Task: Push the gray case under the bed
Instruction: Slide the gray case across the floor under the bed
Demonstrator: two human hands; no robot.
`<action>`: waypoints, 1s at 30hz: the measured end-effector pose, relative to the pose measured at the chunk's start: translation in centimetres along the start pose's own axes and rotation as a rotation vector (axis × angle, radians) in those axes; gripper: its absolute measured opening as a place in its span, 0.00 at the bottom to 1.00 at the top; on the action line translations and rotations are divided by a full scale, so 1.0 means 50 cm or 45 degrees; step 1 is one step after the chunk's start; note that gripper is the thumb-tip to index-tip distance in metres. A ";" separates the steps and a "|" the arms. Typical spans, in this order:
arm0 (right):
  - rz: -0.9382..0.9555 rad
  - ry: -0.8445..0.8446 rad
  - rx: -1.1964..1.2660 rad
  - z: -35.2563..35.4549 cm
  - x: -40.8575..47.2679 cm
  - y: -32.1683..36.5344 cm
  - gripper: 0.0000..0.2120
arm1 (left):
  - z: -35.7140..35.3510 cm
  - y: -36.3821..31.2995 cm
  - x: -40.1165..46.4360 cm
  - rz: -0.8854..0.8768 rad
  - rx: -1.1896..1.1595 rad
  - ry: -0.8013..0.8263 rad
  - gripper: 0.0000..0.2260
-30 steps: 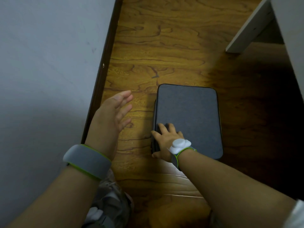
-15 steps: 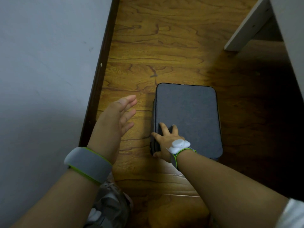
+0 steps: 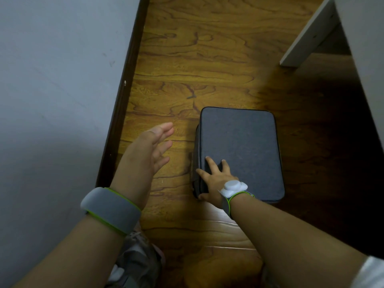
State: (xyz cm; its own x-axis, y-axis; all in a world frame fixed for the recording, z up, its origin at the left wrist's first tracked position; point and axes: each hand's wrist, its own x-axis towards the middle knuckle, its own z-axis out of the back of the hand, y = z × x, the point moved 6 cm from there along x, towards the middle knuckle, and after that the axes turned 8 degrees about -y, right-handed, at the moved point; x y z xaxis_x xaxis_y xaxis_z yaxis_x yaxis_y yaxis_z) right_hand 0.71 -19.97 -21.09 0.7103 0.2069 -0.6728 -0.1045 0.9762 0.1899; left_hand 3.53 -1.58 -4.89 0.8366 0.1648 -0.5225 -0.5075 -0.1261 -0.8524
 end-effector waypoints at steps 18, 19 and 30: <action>-0.031 -0.051 0.025 -0.017 -0.010 -0.094 0.43 | -0.051 -0.006 -0.027 0.038 0.039 0.075 0.23; -0.038 -0.050 0.026 -0.016 -0.012 -0.099 0.43 | -0.058 -0.005 -0.029 0.043 0.042 0.084 0.23; -0.075 -0.072 0.077 -0.010 -0.040 -0.156 0.40 | -0.132 0.004 -0.042 0.053 0.093 0.177 0.20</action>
State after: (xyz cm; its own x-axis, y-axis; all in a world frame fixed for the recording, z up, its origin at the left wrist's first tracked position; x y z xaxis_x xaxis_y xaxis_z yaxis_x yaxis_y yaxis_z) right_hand -0.26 -27.97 -21.60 0.7521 0.1434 -0.6432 -0.0201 0.9806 0.1951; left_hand 3.05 -8.39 -3.84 0.8324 0.0230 -0.5537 -0.5518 -0.0579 -0.8319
